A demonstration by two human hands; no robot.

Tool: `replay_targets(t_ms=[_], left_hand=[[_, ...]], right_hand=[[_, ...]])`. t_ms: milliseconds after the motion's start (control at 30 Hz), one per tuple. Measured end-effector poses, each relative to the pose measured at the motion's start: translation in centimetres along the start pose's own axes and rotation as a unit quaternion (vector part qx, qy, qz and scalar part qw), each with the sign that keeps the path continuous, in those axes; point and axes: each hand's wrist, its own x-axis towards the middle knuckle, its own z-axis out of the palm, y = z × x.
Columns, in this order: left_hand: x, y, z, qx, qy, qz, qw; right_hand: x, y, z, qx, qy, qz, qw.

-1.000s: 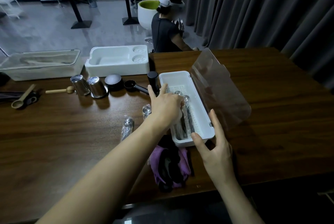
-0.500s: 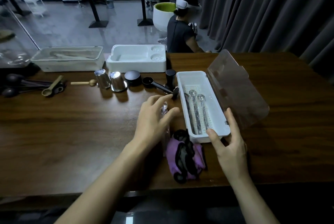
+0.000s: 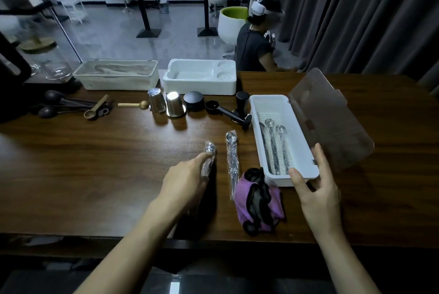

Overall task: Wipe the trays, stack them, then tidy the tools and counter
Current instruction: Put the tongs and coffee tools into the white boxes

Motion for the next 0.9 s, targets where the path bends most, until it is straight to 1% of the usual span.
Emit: replay_targets(t_ms=[200, 267, 400, 500, 633, 733, 767, 800, 833, 867, 900], left_hand=[[0.2, -0.3, 0.3, -0.030, 0.029, 0.007, 0.999], [0.1, -0.2, 0.3, -0.012, 0.031, -0.003, 0.999], [0.6, 0.0, 0.2, 0.029, 0.009, -0.038, 0.999], [1.2, 0.2, -0.3, 0.049, -0.022, -0.059, 0.997], [1.5, 0.8, -0.8, 0.048, -0.068, -0.079, 0.993], [1.2, 0.6, -1.1, 0.027, -0.067, -0.072, 0.995], [1.1, 0.5, -1.3, 0.001, -0.062, -0.067, 0.996], [1.2, 0.3, -1.5, -0.057, -0.060, -0.060, 0.995], [1.4, 0.1, -1.7, -0.148, -0.064, -0.046, 0.986], [1.6, 0.1, -2.2, -0.254, -0.070, -0.031, 0.964], [1.7, 0.4, -2.7, -0.337, -0.081, -0.010, 0.938]], right_hand=[[0.0, 0.0, 0.0, 0.009, -0.002, 0.002, 1.000], [-0.1, -0.2, 0.1, -0.001, 0.000, -0.001, 1.000], [-0.4, -0.5, 0.6, -0.049, 0.012, -0.007, 0.999], [-1.1, -0.6, 1.6, -0.086, 0.026, -0.021, 0.996], [-1.9, -1.2, 3.0, -0.103, 0.025, -0.036, 0.994], [-2.0, -1.2, 3.2, -0.103, 0.033, -0.040, 0.993], [-2.0, -1.2, 3.2, -0.103, 0.035, -0.040, 0.993], [-2.1, -1.4, 3.1, -0.104, 0.035, -0.038, 0.993], [-2.1, -1.5, 3.1, -0.102, 0.033, -0.034, 0.994], [-2.1, -1.6, 3.2, -0.098, 0.030, -0.029, 0.994], [-2.2, -1.6, 3.2, -0.097, 0.029, -0.026, 0.994]])
